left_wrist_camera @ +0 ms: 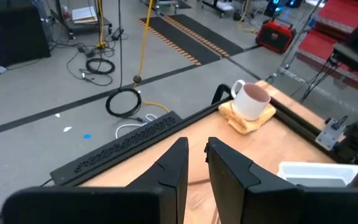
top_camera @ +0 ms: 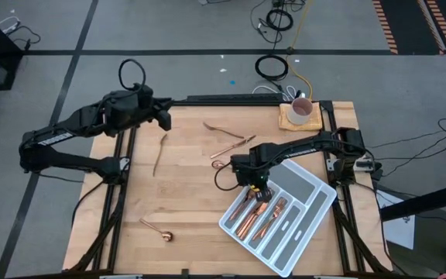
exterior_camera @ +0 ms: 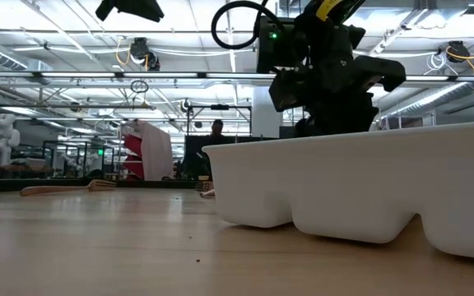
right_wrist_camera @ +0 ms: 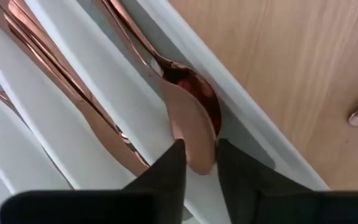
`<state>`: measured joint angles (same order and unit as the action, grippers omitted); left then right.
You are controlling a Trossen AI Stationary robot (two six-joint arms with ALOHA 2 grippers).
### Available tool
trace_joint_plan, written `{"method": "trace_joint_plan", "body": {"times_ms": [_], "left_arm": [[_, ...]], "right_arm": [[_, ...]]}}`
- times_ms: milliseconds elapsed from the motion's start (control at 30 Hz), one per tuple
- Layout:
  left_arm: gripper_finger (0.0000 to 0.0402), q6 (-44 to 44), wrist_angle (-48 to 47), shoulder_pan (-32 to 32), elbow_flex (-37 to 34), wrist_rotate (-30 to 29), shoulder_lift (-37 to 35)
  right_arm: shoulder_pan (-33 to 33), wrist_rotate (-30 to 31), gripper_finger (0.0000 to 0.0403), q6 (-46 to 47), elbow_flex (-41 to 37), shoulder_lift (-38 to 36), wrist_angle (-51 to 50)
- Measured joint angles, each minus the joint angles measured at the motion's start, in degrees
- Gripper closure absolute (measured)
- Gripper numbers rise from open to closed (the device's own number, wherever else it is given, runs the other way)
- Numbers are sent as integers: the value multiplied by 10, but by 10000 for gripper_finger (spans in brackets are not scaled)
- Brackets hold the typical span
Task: Sort silverware
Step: Put the gold spoon into the cutlery tray with the other gold spoon
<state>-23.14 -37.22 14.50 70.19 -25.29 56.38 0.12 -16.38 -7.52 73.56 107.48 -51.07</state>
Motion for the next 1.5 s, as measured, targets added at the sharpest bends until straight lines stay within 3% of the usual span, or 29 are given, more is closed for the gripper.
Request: {"method": "trace_joint_plan", "body": {"times_ms": [167,367,567,733,933,1133,1333,1500], "left_arm": [[336,0,-20,0,0,0,2],[336,-5,-29,0,0,1,8],[336,-23,-17,0,-17,29,41],[336,-36,41,0,-80,55,78],[336,-75,175,0,-184,95,107],[336,-110,338,0,-266,138,164],[336,-126,375,0,-273,173,248],[340,-141,390,-9,-273,205,305]], "right_arm": [[0,-1,283,8,0,0,-10],[-1,-1,269,8,7,0,-46],[-23,-3,270,-39,111,-1,-177],[-61,36,270,-86,203,-11,-227],[-137,122,270,-168,224,-51,-162],[-228,119,270,-203,224,-52,-126],[-286,115,270,-215,224,-26,-126],[-310,74,270,-199,223,-11,-126]]}}
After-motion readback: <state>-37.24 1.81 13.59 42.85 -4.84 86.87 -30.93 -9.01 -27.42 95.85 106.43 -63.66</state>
